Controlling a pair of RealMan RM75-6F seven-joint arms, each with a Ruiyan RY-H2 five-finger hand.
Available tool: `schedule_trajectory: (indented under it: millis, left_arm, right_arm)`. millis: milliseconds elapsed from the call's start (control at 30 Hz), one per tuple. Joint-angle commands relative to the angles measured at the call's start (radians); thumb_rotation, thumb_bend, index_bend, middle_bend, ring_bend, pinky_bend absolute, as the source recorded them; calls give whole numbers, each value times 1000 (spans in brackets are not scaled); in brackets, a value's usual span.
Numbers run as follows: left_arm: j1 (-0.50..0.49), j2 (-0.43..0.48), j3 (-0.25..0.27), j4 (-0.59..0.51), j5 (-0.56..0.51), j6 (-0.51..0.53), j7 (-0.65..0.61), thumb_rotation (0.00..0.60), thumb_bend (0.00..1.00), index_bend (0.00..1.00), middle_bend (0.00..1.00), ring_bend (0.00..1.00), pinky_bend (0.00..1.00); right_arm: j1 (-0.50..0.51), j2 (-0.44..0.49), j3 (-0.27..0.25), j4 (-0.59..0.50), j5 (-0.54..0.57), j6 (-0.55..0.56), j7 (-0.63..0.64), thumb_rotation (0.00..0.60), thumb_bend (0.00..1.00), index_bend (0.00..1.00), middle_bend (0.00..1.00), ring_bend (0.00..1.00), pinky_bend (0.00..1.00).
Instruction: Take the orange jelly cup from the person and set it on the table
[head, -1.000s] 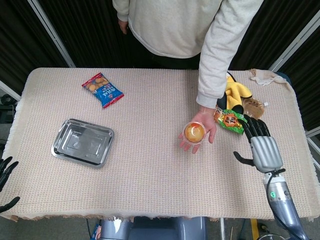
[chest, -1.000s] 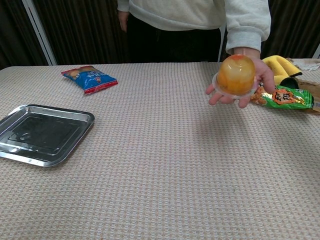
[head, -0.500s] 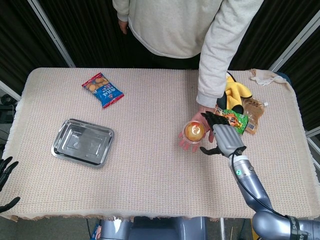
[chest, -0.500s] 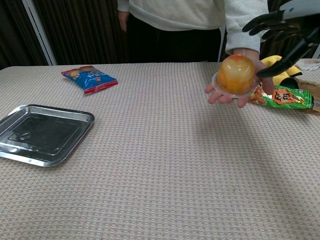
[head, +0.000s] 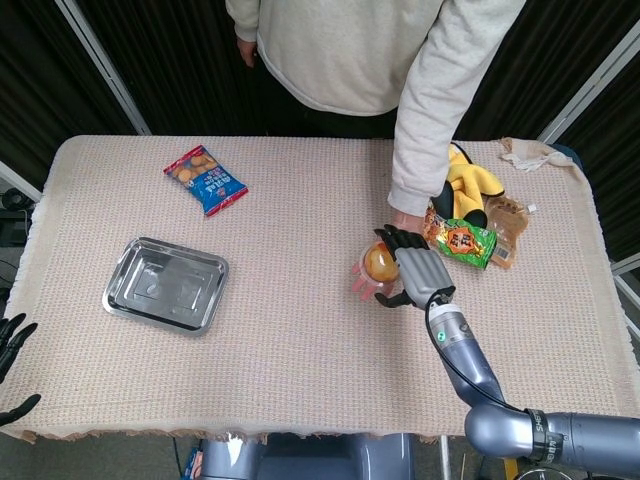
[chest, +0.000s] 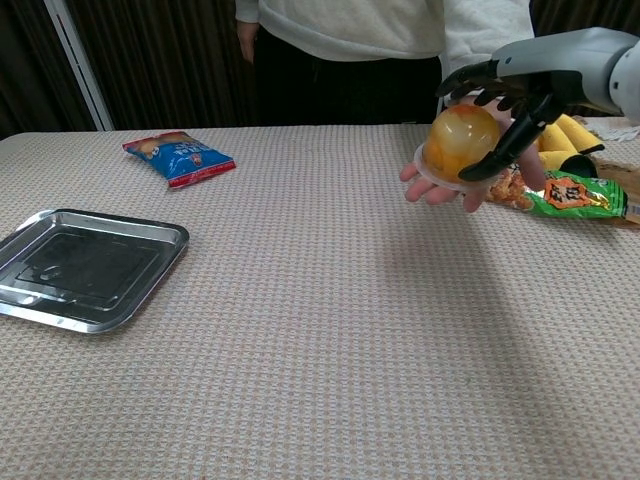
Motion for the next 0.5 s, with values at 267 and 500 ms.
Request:
schedule_trajectory:
  millis: [267, 500]
  left_arm:
    - [-1, 2, 1, -3, -1, -2, -3, 600, 211, 0, 0, 0, 0]
    - [-1, 2, 1, -4, -1, -1, -5, 600, 211, 0, 0, 0, 0]
  right_arm:
    - [-22, -96, -33, 97, -156, 115, 63, 600, 239, 571, 465, 416, 528]
    - [-44, -133, -50, 117, -268, 168, 93, 600, 257, 682, 562, 506, 619]
